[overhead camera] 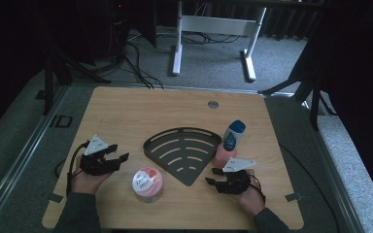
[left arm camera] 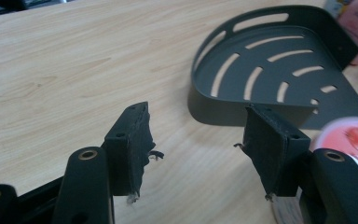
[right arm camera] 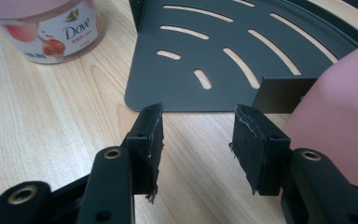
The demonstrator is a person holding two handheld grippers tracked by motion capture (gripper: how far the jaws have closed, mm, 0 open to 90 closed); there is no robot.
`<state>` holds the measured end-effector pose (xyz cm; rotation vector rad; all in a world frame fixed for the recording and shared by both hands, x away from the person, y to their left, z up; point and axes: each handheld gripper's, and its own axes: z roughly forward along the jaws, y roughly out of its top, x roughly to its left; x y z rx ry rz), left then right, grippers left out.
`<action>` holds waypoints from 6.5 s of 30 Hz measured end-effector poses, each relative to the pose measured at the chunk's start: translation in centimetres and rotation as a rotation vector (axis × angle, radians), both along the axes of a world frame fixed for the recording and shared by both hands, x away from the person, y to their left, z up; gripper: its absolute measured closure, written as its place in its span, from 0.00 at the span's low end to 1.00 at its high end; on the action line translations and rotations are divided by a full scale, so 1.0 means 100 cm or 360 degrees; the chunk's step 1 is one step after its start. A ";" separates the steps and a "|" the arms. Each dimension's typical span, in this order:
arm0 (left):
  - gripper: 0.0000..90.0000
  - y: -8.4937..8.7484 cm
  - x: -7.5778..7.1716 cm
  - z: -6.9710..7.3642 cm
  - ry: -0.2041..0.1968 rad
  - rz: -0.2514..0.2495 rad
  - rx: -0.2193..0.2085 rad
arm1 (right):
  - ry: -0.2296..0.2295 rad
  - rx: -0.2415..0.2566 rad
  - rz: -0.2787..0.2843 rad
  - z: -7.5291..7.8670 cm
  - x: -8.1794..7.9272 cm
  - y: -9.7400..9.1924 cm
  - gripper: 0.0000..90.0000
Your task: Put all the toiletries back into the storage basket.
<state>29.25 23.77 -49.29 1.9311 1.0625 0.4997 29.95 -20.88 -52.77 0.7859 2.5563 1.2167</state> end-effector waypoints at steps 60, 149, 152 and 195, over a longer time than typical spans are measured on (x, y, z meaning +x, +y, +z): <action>0.98 -0.071 -0.048 -0.036 0.0232 -0.0417 0.0151 | 0.0002 -0.0014 0.0124 -0.002 -0.013 0.014 0.56; 0.26 -0.114 -0.049 -0.040 0.0067 -0.0892 0.0219 | -0.0003 0.0009 0.0678 -0.006 -0.019 0.060 0.23; 0.26 -0.114 -0.049 -0.041 0.0067 -0.0892 0.0215 | -0.0024 0.0005 0.0670 -0.007 -0.019 0.063 0.19; 0.32 -0.122 -0.047 -0.030 0.0033 -0.0890 0.0273 | -0.0107 -0.0043 0.0597 -0.003 -0.021 0.061 0.18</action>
